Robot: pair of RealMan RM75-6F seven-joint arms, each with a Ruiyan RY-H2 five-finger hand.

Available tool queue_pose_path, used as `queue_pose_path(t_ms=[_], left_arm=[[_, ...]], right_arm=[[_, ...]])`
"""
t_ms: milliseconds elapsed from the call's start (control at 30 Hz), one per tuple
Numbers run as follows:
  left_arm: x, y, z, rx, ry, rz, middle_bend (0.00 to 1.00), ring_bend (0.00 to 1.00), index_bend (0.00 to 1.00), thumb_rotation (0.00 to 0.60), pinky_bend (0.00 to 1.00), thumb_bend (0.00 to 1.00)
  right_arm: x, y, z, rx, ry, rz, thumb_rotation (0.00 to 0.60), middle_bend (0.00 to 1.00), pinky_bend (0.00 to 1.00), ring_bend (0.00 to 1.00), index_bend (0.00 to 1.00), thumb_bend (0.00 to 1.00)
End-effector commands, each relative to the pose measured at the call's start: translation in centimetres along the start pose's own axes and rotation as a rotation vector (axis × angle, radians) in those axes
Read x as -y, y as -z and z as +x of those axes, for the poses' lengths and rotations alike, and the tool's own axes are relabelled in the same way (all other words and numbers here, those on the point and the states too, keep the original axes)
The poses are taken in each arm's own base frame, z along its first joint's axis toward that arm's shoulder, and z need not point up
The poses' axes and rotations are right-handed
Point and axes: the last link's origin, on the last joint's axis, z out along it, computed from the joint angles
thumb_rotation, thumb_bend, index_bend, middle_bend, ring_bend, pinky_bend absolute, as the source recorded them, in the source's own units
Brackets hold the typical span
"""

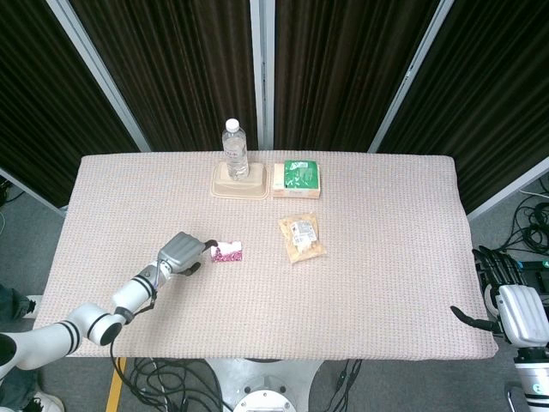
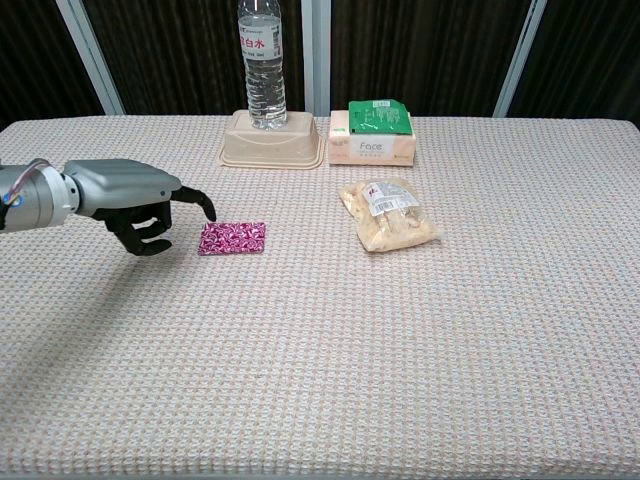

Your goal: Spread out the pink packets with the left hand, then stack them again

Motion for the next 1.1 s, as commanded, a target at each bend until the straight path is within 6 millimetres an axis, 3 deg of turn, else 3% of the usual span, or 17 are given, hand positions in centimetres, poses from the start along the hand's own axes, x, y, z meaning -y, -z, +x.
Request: queue_pose_path(t_ms=[33, 200, 400, 1100], left_arm=[[-0.6, -0.9, 0.2, 0.004, -0.002, -0.004, 0.93, 0.91, 0.25, 0.6, 1.0, 0.51], [-0.8, -2.2, 0.3, 0.045, -0.025, 0.011, 0.93, 0.91, 0.25, 0.6, 1.0, 0.51], [-0.9, -2.4, 0.0, 0.11, -0.069, 0.013, 0.93, 0.91, 0.25, 0.6, 1.0, 0.51], [-4.4, 0.5, 0.2, 0.17, -0.164, -0.054, 0.92, 0.91, 0.25, 0.6, 1.0, 0.51]], right_arm=[[-0.1, 0.0, -0.1, 0.003, -0.001, -0.006, 0.488, 0.05, 0.0, 0.0, 0.09, 0.06], [-0.4, 0.0, 0.0, 0.004, -0.002, -0.016, 0.495, 0.06, 0.0, 0.0, 0.09, 0.06], [-0.8, 0.1, 0.0, 0.005, -0.002, -0.029, 0.49, 0.06, 0.0, 0.0, 0.09, 0.06], [-1.1, 0.2, -0.1, 0.006, -0.007, -0.033, 0.487, 0.06, 0.0, 0.0, 0.09, 0.06]])
